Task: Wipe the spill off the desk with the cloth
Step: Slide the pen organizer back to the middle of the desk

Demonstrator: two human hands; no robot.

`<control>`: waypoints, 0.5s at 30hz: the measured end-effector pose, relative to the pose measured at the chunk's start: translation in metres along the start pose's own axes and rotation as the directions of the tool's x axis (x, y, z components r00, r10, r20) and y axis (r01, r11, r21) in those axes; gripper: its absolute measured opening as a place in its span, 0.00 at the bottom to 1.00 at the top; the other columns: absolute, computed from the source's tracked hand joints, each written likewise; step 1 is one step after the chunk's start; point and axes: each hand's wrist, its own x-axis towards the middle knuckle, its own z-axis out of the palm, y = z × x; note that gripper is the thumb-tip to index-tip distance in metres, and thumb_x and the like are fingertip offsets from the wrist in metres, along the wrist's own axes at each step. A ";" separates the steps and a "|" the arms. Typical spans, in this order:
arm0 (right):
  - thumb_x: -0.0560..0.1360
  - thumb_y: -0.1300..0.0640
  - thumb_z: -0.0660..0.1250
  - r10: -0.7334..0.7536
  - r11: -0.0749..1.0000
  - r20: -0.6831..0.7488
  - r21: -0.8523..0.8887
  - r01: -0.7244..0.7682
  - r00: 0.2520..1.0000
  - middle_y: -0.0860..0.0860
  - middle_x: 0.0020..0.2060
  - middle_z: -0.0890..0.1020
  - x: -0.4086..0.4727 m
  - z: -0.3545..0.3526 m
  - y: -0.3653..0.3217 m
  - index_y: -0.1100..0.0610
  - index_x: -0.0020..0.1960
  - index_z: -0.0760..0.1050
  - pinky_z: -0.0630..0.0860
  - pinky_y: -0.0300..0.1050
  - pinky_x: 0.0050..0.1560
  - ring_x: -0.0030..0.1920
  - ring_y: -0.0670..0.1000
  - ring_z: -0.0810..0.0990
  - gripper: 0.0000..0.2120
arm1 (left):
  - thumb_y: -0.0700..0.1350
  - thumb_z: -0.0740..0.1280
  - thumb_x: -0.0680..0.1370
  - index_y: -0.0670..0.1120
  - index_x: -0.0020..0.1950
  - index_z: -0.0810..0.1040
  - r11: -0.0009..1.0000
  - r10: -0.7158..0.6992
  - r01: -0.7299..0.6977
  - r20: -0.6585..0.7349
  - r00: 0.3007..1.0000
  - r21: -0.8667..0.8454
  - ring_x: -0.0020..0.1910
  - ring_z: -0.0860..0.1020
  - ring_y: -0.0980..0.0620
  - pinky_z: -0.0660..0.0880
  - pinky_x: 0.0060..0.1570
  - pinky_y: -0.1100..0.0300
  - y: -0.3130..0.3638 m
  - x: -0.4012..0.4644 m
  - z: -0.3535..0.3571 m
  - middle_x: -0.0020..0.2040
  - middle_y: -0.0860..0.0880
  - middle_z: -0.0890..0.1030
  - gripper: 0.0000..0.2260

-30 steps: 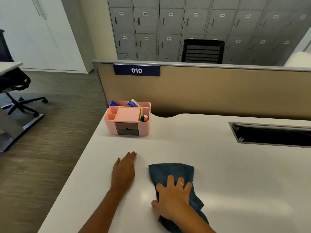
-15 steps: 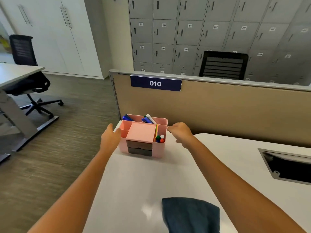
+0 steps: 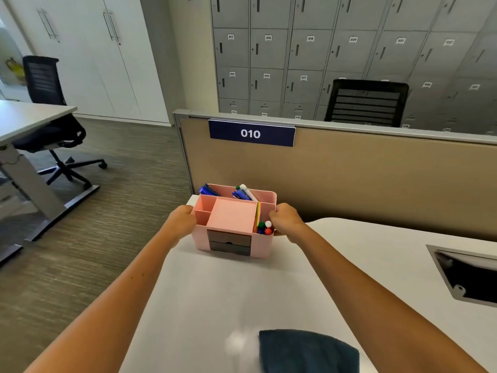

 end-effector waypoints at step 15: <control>0.80 0.62 0.53 0.059 0.992 -0.146 -0.101 -0.074 0.987 0.60 0.58 0.78 -0.050 -0.183 0.063 0.65 0.62 0.72 0.77 0.48 0.41 0.50 0.56 0.77 0.15 | 0.47 0.58 0.81 0.41 0.61 0.74 0.984 0.162 -0.157 0.053 0.985 -0.082 0.57 0.77 0.42 0.75 0.58 0.48 0.111 -0.094 0.133 0.59 0.40 0.78 0.14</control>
